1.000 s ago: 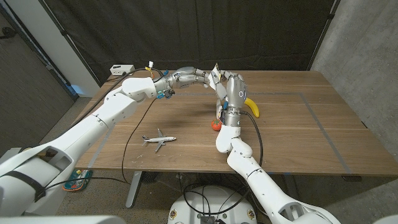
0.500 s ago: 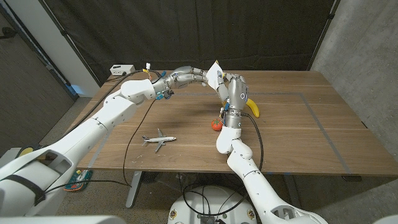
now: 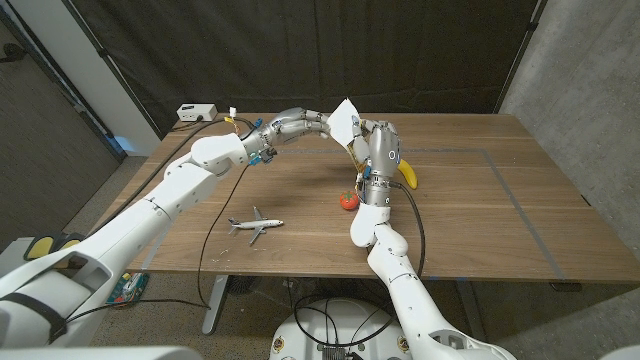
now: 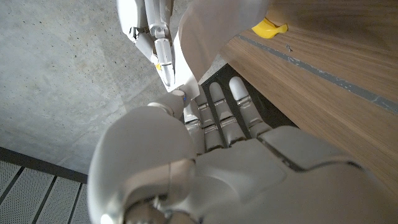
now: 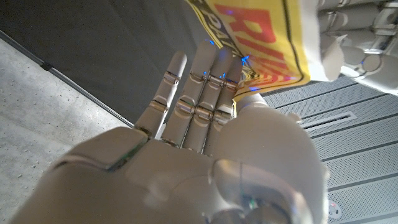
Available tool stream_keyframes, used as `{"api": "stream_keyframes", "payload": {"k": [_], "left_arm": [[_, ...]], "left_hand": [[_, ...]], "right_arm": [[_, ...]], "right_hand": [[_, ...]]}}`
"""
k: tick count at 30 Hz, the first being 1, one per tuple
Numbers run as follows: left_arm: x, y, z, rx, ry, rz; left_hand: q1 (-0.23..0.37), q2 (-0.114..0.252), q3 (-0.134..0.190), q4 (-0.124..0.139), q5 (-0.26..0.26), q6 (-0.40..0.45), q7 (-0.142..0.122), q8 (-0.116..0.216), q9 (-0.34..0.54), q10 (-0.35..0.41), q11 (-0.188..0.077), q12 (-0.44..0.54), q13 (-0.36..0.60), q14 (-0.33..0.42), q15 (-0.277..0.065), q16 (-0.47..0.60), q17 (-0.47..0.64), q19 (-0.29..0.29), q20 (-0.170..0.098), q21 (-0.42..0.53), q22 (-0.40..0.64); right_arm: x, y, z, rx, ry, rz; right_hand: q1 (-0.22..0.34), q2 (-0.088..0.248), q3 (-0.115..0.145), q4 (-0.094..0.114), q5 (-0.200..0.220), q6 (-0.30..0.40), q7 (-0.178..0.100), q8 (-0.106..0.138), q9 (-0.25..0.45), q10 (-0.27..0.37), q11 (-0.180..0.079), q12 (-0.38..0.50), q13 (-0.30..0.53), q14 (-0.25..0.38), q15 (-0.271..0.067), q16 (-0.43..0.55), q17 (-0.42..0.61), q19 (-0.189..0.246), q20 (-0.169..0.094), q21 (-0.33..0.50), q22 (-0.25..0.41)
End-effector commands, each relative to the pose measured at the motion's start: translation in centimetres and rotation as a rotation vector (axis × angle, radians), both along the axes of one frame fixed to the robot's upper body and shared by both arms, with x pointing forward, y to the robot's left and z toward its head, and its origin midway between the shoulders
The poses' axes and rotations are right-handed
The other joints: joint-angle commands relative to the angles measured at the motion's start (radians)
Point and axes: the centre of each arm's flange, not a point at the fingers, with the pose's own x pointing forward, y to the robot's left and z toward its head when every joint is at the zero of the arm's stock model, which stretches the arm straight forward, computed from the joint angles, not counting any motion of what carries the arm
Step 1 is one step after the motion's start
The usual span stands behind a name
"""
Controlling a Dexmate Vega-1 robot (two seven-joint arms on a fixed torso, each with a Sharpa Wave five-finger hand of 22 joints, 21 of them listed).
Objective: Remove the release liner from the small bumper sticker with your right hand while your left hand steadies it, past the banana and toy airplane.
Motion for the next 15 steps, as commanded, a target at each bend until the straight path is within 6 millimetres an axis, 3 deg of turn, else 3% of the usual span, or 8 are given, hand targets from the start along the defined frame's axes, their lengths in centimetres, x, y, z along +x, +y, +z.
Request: {"api": "stream_keyframes", "payload": {"k": [1, 15], "left_arm": [[-0.5, 1.1, -0.9, -0.051, 0.002, 0.020], [-0.8, 2.2, -2.4, -0.114, 0.020, 0.054]], "left_hand": [[0.008, -0.012, 0.003, -0.011, 0.013, 0.057, 0.040, 0.231, -0.008, 0.049, -0.042, 0.014, 0.011, 0.012, -0.052, -0.003, 0.002, 0.005, -0.008, 0.016, -0.004], [-0.009, -0.044, 0.003, -0.020, 0.094, 0.068, 0.044, 0.272, 0.017, 0.069, -0.055, 0.049, 0.047, 0.054, -0.065, -0.015, -0.006, 0.012, -0.021, 0.044, -0.024]], "right_arm": [[0.3, -1.1, -0.1, 0.026, 0.012, -0.039], [0.0, -3.2, -0.6, 0.076, 0.026, -0.104]], "right_hand": [[0.010, 0.000, 0.009, 0.001, -0.006, 0.009, -0.001, -0.004, 0.004, 0.006, -0.003, 0.004, 0.007, 0.000, -0.050, 0.014, 0.014, -0.008, -0.009, 0.010, 0.005], [0.010, -0.006, 0.020, 0.004, -0.018, 0.026, -0.001, -0.010, 0.005, 0.010, 0.001, 0.009, 0.021, -0.003, -0.056, 0.008, 0.024, -0.015, -0.017, 0.029, 0.007]]}}
